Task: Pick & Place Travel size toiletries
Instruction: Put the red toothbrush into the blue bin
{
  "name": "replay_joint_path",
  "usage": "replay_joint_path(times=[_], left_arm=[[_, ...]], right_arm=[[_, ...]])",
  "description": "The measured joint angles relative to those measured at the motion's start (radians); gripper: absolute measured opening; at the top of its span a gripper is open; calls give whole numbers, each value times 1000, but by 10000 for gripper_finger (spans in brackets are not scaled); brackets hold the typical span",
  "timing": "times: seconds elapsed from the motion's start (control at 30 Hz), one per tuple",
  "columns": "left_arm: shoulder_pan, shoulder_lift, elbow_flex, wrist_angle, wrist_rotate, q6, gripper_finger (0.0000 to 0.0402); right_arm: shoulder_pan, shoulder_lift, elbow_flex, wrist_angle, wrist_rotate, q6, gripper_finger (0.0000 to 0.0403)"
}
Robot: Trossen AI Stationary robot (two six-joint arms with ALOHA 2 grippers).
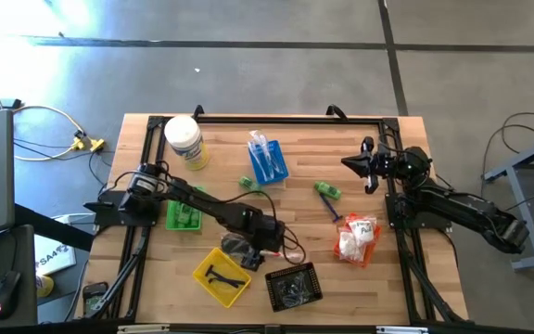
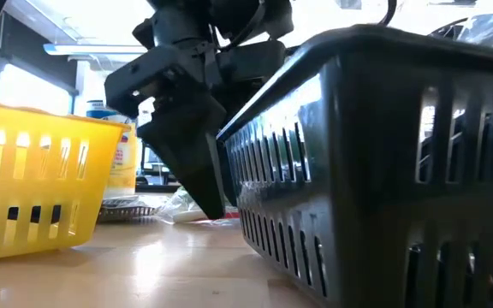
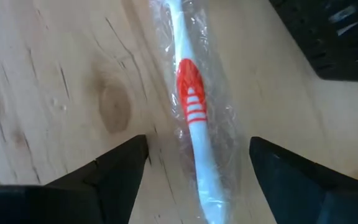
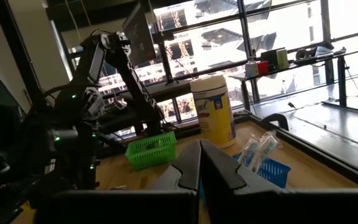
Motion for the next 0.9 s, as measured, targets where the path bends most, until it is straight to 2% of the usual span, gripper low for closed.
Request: replay_joint_path(times=[0.17,0.3,0.4,0.6,0.63,0.9], left_arm=[[-9,17,0,5,-52,-23,283],[-9,19,-2,11,-72,-25,248],[-7,20,-2,3,-77,-25,189],[-3,21,-2,-10,-74,-12,31],[-4,17,-2,-12,-75,-4,20],[-6,-24,-5,-30,-76,54,41]], right_arm=[[0,1,0,-4,8,2,2],[0,3,0,-4,9,1,2],[0,3,0,-4,9,3,2],[0,3,0,-4,9,3,2],[0,3,0,-4,9,4,2],[0,3,0,-8,5,4,2]])
